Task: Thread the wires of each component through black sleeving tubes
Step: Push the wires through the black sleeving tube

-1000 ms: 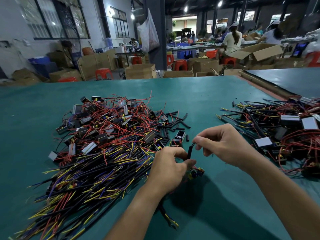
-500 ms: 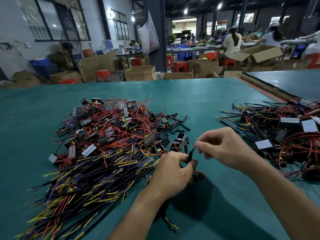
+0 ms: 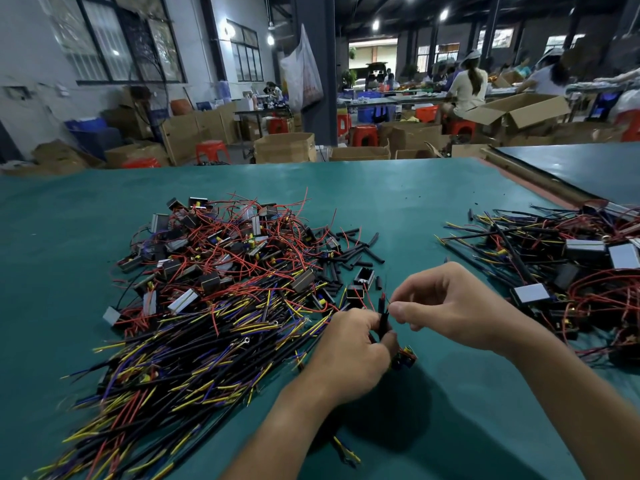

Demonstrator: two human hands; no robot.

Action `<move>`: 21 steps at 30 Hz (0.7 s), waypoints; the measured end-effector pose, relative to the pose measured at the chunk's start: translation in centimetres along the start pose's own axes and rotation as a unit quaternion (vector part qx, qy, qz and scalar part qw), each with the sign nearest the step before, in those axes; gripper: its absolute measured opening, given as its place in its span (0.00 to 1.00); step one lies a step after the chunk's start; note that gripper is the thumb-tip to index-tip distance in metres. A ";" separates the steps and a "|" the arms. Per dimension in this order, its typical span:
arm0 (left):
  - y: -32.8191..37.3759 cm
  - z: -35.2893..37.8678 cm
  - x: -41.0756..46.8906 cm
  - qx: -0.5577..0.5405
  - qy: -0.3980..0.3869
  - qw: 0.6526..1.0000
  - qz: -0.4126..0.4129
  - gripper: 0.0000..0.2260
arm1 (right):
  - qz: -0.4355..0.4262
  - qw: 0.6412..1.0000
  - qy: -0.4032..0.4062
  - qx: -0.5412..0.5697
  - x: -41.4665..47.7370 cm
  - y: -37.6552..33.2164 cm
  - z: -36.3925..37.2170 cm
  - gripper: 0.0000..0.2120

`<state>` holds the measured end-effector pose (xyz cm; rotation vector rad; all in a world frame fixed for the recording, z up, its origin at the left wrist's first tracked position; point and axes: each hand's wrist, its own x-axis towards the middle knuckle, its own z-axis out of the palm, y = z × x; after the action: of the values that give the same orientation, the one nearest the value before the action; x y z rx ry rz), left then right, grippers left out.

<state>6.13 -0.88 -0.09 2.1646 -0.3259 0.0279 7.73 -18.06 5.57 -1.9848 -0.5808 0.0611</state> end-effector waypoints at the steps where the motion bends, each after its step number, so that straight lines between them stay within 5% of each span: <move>1: 0.0 0.1 0.0 0.005 -0.001 1.000 0.001 0.06 | -0.004 1.000 0.001 0.001 0.0 0.1 0.1 0.05; 10: 0.0 0.4 0.0 0.035 0.021 0.997 0.062 0.03 | -0.005 1.000 0.026 -0.014 0.3 0.6 0.2 0.08; 21: 0.4 -0.3 -0.1 0.036 0.066 0.994 0.083 0.11 | 0.037 0.998 0.046 0.026 0.4 0.9 0.2 0.05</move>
<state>5.96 -0.79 0.37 2.1888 -0.4325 0.2800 8.34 -18.00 4.81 -1.9464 -0.4427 0.0297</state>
